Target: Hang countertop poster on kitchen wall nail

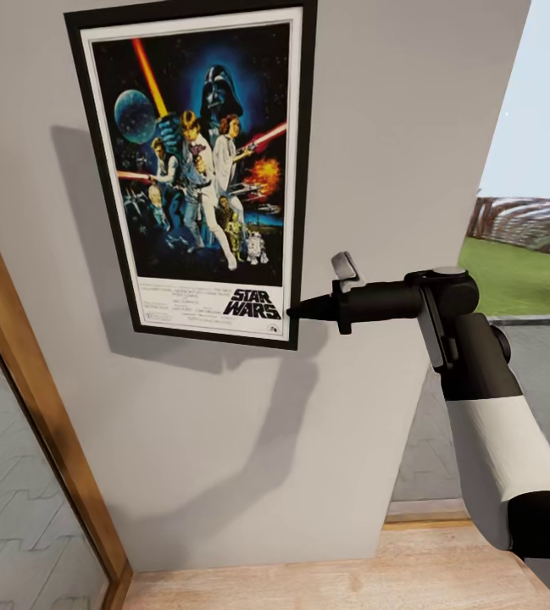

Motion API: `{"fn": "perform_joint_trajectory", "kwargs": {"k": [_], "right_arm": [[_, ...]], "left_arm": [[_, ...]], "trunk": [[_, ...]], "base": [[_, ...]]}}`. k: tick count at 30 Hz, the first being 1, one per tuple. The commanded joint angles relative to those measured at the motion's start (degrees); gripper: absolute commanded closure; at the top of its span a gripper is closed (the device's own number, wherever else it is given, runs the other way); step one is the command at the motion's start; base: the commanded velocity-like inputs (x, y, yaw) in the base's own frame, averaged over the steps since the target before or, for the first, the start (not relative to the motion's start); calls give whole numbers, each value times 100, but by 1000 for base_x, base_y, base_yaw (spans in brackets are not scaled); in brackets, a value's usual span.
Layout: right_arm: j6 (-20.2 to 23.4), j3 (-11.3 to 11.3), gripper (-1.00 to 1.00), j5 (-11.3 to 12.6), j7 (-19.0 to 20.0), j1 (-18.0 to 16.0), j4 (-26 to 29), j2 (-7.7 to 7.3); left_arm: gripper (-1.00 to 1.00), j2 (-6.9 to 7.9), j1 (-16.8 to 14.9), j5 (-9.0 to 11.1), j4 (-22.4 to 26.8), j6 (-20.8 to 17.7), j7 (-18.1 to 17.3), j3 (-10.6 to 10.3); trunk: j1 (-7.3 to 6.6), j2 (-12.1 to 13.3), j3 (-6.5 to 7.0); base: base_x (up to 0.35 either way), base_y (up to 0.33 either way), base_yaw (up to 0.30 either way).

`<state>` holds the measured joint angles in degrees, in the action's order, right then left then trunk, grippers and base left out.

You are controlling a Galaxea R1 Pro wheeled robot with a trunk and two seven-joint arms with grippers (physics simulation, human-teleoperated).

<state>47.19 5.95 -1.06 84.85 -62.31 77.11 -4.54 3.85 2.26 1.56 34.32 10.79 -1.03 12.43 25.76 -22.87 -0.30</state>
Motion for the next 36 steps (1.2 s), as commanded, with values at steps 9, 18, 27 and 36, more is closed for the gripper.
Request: {"fn": "perform_joint_trajectory", "kwargs": {"k": [9,18,27,36], "right_arm": [[138,-7,100,-16,30,-9,-142,12],[141,-14,100,-11,28,-9,-210,16],[141,-15,100,0,29,-9,-214,15],[141,-23,100,1,23,-9,-214,15]], "left_arm": [[-100,-2,2,19,5,2,-11,12],[-100,-2,2,20,9,2,-11,16],[-100,0,2,20,13,2,-11,22],[-100,1,2,20,13,2,-11,30]], "trunk": [[2,-5,-3],[2,-5,-3],[2,-5,-3],[2,-5,-3]], "base": [[0,0,0],[0,0,0],[65,0,0],[108,0,0]]}}
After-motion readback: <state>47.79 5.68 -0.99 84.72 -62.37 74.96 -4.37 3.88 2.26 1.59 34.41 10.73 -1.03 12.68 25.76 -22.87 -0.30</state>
